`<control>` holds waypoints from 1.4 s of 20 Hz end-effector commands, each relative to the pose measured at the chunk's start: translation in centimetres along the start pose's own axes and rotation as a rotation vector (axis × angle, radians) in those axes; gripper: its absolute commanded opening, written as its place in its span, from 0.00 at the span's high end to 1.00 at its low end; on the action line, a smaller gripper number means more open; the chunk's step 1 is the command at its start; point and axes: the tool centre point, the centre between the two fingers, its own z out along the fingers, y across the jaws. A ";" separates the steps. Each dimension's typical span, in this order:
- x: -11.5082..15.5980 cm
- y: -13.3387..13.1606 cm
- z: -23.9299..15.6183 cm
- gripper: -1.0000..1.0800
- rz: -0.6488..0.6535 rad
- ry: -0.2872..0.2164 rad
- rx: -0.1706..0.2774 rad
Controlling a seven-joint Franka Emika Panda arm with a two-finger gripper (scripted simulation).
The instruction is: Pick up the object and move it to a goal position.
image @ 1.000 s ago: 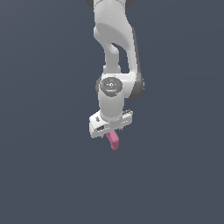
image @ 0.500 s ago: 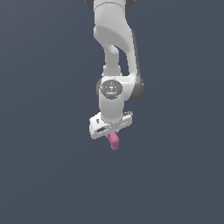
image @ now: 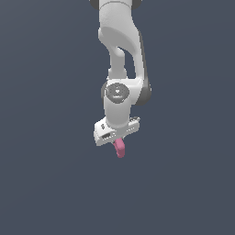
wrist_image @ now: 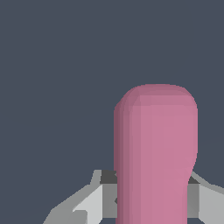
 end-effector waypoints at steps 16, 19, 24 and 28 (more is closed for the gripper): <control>7.2 -7.5 -17.2 1.00 0.002 0.144 -0.060; 8.7 -9.5 -21.5 1.00 0.003 0.180 -0.075; 10.7 -12.8 -28.6 1.00 0.005 0.237 -0.100; 11.9 -15.1 -33.2 1.00 0.006 0.275 -0.118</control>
